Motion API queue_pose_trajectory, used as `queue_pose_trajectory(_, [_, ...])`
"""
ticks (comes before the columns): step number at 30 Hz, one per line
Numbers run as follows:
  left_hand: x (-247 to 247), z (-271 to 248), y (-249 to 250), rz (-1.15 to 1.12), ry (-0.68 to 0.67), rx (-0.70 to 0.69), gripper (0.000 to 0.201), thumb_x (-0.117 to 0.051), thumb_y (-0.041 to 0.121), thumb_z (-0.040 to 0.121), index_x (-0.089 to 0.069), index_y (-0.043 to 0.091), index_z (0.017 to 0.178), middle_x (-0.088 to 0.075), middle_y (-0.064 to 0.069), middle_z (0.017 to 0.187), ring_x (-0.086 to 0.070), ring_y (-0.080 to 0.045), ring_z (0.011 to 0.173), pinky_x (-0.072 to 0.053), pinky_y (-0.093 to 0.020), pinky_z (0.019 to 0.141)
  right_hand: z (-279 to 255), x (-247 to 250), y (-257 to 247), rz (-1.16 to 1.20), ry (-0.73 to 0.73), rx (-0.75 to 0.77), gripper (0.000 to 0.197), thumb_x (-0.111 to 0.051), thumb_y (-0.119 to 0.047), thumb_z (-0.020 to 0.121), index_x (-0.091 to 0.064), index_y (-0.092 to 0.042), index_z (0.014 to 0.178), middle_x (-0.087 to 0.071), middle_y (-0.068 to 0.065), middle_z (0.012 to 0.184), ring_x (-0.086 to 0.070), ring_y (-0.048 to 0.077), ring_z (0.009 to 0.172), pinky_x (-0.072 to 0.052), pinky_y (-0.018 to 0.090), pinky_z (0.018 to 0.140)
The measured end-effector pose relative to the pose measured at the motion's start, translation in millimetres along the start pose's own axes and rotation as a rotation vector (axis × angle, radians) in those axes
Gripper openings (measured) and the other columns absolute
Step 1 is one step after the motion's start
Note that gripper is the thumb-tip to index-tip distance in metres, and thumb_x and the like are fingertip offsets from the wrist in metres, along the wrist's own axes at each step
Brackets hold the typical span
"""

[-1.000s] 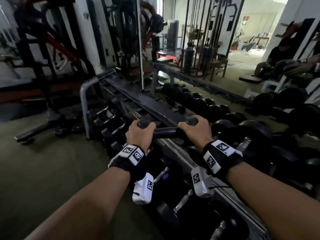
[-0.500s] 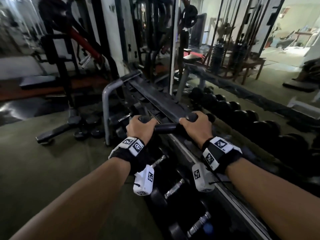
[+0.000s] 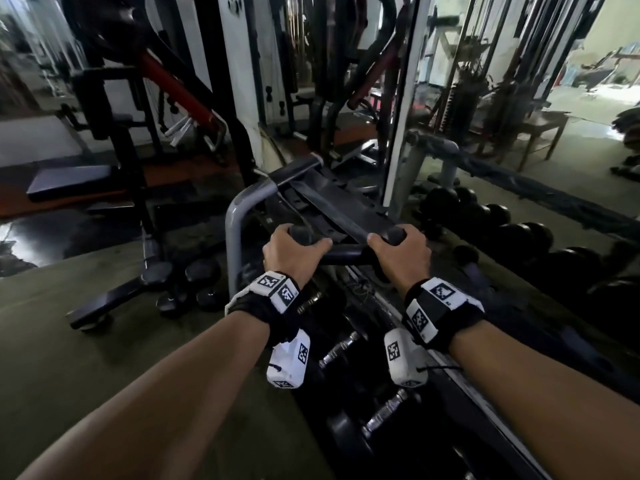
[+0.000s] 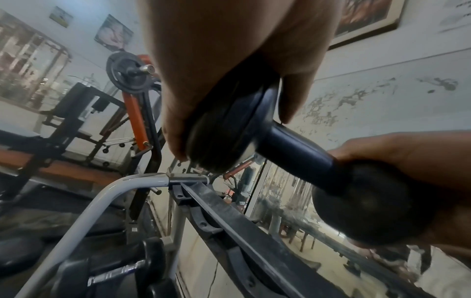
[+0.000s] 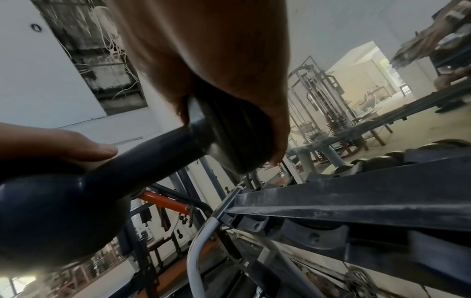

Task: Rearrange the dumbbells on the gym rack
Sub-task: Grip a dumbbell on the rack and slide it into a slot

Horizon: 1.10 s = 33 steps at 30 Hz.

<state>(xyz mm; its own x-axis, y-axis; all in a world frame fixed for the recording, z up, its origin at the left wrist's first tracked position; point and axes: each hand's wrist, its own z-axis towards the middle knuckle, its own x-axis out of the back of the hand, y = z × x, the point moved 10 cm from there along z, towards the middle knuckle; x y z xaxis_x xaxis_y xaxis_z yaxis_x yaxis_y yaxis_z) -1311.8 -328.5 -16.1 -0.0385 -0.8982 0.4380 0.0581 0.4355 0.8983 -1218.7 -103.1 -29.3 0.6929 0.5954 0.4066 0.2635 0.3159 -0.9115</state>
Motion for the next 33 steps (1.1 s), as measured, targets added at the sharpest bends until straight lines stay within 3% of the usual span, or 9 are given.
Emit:
queue_pose_trajectory(3, [7.5,75.3,-17.9,0.034,-0.045,0.004,0.058,-0.080,0.044,0.072,-0.062,0.016,0.120,-0.067,0.001,0.110,-0.063,-0.020,0.102,-0.045,-0.025,0.079,36.9,-57.6,-13.3,-0.020,0.014,-0.040,0.027,-0.073,-0.040,0.082,-0.060,-0.021,0.096,-0.061,0.004,0.099,-0.061,0.030,0.098,-0.047,0.034,0.085])
queue_pose_trajectory(6, [9.3,153.9,-24.6,0.036,-0.097,0.001,0.040,-0.077,0.040,0.076,-0.064,0.018,0.107,-0.067,0.000,0.104,-0.063,-0.020,0.094,-0.042,-0.025,0.074,75.1,-107.6,-27.7,-0.015,0.053,-0.074,0.034,-0.074,-0.042,0.081,-0.063,-0.019,0.105,-0.062,0.004,0.102,-0.060,0.031,0.103,-0.049,0.035,0.088])
queue_pose_trajectory(8, [6.6,194.8,-30.3,0.057,-0.133,0.008,0.041,-0.075,0.040,0.077,-0.065,0.017,0.109,-0.065,0.001,0.104,-0.057,-0.018,0.089,-0.039,-0.025,0.074,97.4,-132.4,-32.7,-0.029,0.078,-0.101,0.033,-0.075,-0.042,0.080,-0.062,-0.020,0.102,-0.064,0.004,0.102,-0.061,0.030,0.100,-0.051,0.036,0.087])
queue_pose_trajectory(11, [-3.9,249.1,-38.7,0.062,-0.182,0.036,0.046,-0.074,0.041,0.079,-0.063,0.016,0.116,-0.063,0.000,0.106,-0.051,-0.016,0.088,-0.036,-0.023,0.076,133.1,-163.0,-42.5,-0.049,0.093,-0.132,0.031,-0.076,-0.041,0.078,-0.062,-0.022,0.099,-0.066,0.003,0.100,-0.062,0.028,0.097,-0.050,0.033,0.082])
queue_pose_trajectory(16, [-31.5,333.3,-48.7,0.056,-0.214,0.078,0.044,-0.074,0.041,0.079,-0.066,0.014,0.113,-0.069,-0.005,0.110,-0.063,-0.027,0.104,-0.037,-0.023,0.076,207.1,-206.7,-54.7,-0.095,0.092,-0.133,0.026,-0.078,-0.039,0.079,-0.061,-0.025,0.093,-0.062,0.000,0.093,-0.055,0.021,0.088,-0.042,0.028,0.078])
queue_pose_trajectory(20, [-58.5,402.7,-55.5,-0.006,-0.194,0.145,0.052,-0.074,0.038,0.079,-0.063,0.011,0.121,-0.068,-0.010,0.116,-0.063,-0.031,0.110,-0.041,-0.025,0.079,281.1,-242.9,-59.4,-0.121,0.085,-0.116,0.025,-0.080,-0.037,0.077,-0.063,-0.023,0.088,-0.065,0.001,0.089,-0.060,0.022,0.086,-0.049,0.031,0.079])
queue_pose_trajectory(24, [-93.7,463.8,-63.4,-0.022,-0.190,0.221,0.048,-0.074,0.038,0.079,-0.063,0.011,0.117,-0.068,-0.011,0.114,-0.065,-0.031,0.104,-0.046,-0.028,0.077,351.3,-274.0,-59.6,-0.182,0.057,-0.109,0.025,-0.082,-0.036,0.077,-0.062,-0.020,0.078,-0.065,0.002,0.081,-0.062,0.024,0.081,-0.053,0.034,0.075])
queue_pose_trajectory(26, [-113.5,487.4,-69.6,-0.033,-0.196,0.266,0.052,-0.074,0.038,0.079,-0.062,0.009,0.120,-0.068,-0.011,0.115,-0.064,-0.032,0.108,-0.049,-0.030,0.083,385.0,-285.8,-55.1,-0.231,0.047,-0.126,0.026,-0.082,-0.038,0.076,-0.064,-0.021,0.084,-0.066,0.003,0.086,-0.063,0.025,0.085,-0.053,0.035,0.077])
queue_pose_trajectory(33, [-179.6,542.3,-95.1,-0.098,-0.189,0.472,0.061,-0.071,0.036,0.081,-0.055,0.007,0.132,-0.066,-0.014,0.122,-0.062,-0.033,0.111,-0.044,-0.030,0.084,487.1,-324.2,-40.7,-0.402,-0.010,-0.112,0.045,-0.083,-0.041,0.074,-0.073,-0.018,0.112,-0.073,0.010,0.114,-0.066,0.031,0.110,-0.054,0.043,0.096])
